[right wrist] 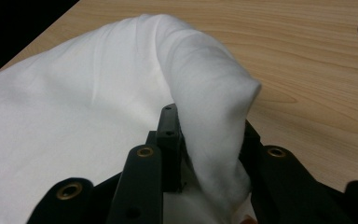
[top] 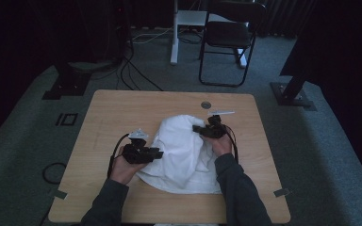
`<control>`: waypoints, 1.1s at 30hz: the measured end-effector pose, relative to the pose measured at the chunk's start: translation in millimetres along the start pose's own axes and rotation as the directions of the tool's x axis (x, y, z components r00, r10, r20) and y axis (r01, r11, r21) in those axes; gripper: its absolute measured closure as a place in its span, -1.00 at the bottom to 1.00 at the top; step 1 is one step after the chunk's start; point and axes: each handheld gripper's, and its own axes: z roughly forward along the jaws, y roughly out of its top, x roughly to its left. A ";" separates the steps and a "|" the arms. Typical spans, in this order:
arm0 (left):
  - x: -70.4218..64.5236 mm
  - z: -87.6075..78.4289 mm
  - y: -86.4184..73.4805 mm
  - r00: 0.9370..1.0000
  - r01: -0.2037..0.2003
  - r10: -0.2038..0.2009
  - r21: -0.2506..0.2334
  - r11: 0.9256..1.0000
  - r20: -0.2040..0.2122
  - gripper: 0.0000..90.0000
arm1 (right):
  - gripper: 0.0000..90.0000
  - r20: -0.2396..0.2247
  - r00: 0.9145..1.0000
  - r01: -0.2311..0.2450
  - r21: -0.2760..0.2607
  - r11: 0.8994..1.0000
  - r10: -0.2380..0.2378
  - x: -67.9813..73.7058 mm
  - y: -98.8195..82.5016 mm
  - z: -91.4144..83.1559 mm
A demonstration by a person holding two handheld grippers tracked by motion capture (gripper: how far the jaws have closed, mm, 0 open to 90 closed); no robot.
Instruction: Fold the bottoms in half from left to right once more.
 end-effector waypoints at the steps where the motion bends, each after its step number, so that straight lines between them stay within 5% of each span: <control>1: 0.5 -0.5 7.0 0.999 -0.017 0.016 -0.040 0.999 -0.029 0.49 | 0.58 -0.001 1.000 -0.003 0.001 1.000 0.003 0.0 -0.1 0.3; 3: 3.4 -1.0 12.4 0.999 -0.015 0.012 -0.058 0.998 -0.046 0.46 | 0.58 -0.001 1.000 -0.003 0.001 1.000 0.003 0.0 -0.2 0.5; 5: 11.5 0.9 27.7 0.994 -0.009 -0.004 -0.109 0.994 -0.112 0.39 | 0.62 -0.004 1.000 0.000 -0.002 1.000 0.000 0.1 0.1 0.0; 7: 18.9 7.4 39.0 0.985 -0.007 -0.013 -0.114 0.993 -0.170 0.35 | 0.70 -0.013 1.000 0.003 -0.002 1.000 -0.003 0.5 0.4 -1.0; 9: 25.4 16.3 46.1 0.983 0.014 -0.034 -0.110 0.994 -0.183 0.33 | 0.78 -0.021 1.000 0.011 -0.003 1.000 -0.011 2.4 1.2 -2.9; 18: 13.5 50.9 49.9 0.987 -0.025 0.015 -0.065 0.998 -0.161 0.25 | 0.83 -0.052 0.997 0.059 -0.048 0.997 -0.062 22.0 8.6 -31.6; 22: 1.2 65.9 44.3 0.984 -0.062 0.055 -0.038 0.997 -0.170 0.23 | 0.78 -0.035 0.996 0.077 -0.042 0.996 -0.079 24.9 4.1 -44.7; 28: -6.6 80.4 35.6 0.987 -0.072 0.068 -0.021 0.997 -0.149 0.23 | 0.17 0.065 0.997 0.043 -0.011 0.999 -0.042 13.1 -19.7 -61.1; 33: -7.6 81.3 34.4 0.986 -0.073 0.068 -0.025 0.997 -0.155 0.23 | 0.00 0.125 0.992 -0.013 -0.002 1.000 0.013 2.6 -45.0 -78.3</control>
